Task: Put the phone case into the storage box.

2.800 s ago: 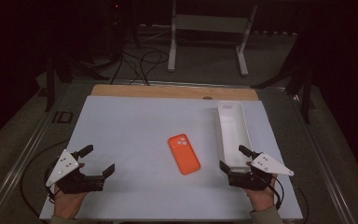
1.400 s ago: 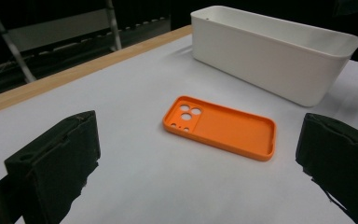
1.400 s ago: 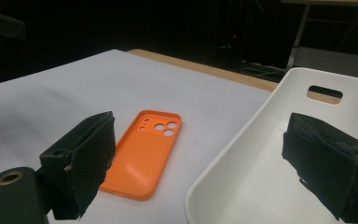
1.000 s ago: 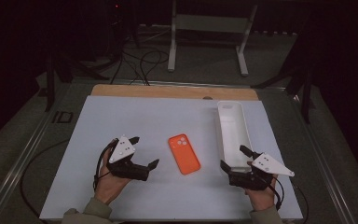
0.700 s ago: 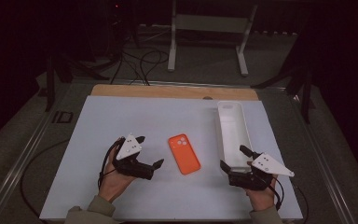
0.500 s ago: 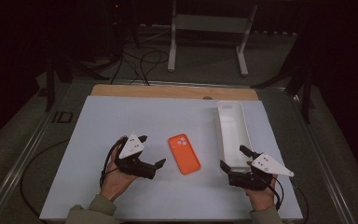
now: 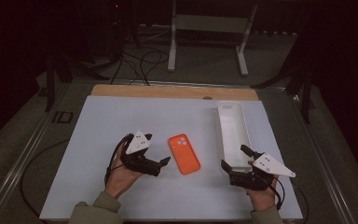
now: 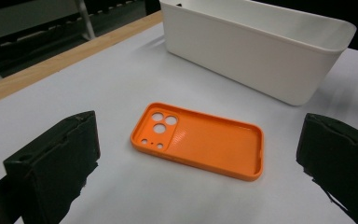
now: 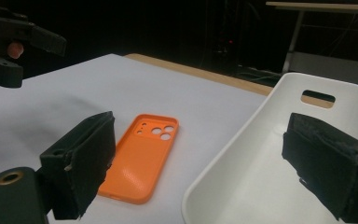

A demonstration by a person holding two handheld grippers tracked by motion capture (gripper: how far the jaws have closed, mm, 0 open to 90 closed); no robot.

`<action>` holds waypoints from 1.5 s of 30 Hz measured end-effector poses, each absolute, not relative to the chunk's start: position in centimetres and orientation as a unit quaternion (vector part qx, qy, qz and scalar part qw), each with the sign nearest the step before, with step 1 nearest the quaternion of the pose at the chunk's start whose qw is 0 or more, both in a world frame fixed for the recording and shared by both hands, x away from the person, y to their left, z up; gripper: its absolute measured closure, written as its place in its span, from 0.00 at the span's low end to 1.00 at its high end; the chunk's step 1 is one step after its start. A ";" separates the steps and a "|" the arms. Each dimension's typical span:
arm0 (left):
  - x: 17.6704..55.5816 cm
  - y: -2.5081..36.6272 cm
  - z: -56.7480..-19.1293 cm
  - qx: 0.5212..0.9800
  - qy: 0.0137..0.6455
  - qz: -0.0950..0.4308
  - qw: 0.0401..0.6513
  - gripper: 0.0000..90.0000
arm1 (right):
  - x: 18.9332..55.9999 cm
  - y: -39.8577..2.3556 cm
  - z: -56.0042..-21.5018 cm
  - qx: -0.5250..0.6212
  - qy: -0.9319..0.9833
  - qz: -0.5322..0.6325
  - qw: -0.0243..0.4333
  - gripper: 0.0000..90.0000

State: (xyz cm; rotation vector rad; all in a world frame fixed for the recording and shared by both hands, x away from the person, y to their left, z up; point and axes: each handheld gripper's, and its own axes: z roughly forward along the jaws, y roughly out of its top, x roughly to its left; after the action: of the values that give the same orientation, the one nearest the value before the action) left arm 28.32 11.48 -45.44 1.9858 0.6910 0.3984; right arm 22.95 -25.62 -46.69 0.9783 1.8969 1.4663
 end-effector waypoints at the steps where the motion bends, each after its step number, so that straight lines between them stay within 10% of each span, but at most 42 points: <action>1: 28.4 11.4 -45.4 0.814 0.282 0.164 0.481 0.00 | 23.0 -25.7 -46.7 0.365 0.704 0.545 0.272 0.10; 45: 30.9 5.5 -48.5 0.855 0.262 0.105 0.436 0.02 | 23.0 -25.8 -47.0 0.374 0.702 0.545 0.264 0.10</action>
State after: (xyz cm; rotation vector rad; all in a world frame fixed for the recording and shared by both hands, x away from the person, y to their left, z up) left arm 30.89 5.50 -48.53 2.1273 0.6518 0.2604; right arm 23.04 -25.83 -46.96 1.0118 1.8986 1.4718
